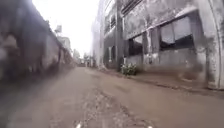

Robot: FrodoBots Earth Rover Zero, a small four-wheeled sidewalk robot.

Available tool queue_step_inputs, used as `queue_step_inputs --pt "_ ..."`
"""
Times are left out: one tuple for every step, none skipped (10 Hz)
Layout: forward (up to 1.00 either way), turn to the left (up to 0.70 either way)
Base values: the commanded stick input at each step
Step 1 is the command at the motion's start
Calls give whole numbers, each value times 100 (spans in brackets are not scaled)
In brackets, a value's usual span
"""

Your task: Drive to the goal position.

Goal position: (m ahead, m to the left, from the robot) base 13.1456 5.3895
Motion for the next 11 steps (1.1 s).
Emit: queue_step_inputs --pt "100 7" --pt "100 7" --pt "100 7" --pt "100 25" --pt "100 47" --pt "100 47" --pt "100 45" --pt "100 24" --pt "100 8" --pt "100 8" --pt "100 8"
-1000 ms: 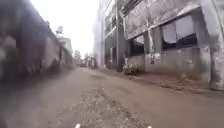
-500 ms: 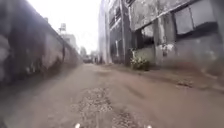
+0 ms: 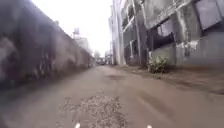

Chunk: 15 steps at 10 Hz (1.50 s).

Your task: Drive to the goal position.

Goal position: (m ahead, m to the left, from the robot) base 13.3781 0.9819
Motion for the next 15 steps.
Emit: queue_step_inputs --pt "100 8" --pt "100 8" --pt "100 8" --pt "100 8" --pt "100 8" --pt "100 8" --pt "100 -9" --pt "100 -32" --pt "100 -32" --pt "100 -32" --pt "100 -32" --pt "100 -32" --pt "100 -32" --pt "100 -32" --pt "100 -32"
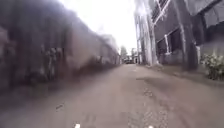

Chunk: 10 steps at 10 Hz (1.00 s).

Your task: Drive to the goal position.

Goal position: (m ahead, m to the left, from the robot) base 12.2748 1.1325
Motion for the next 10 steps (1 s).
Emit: queue_step_inputs --pt "100 -32" --pt "100 -32" --pt "100 -32" --pt "100 -18" --pt "100 -3" --pt "100 4" --pt "100 8" --pt "100 9" --pt "100 9" --pt "100 9"
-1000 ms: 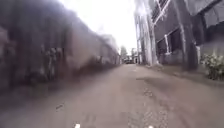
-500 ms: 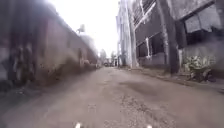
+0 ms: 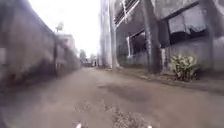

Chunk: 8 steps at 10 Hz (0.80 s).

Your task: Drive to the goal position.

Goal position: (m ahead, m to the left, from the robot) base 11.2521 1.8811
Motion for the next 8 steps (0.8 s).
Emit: queue_step_inputs --pt "100 9" --pt "100 9" --pt "100 9" --pt "100 9" --pt "100 9" --pt "100 9" --pt "100 9" --pt "100 9"
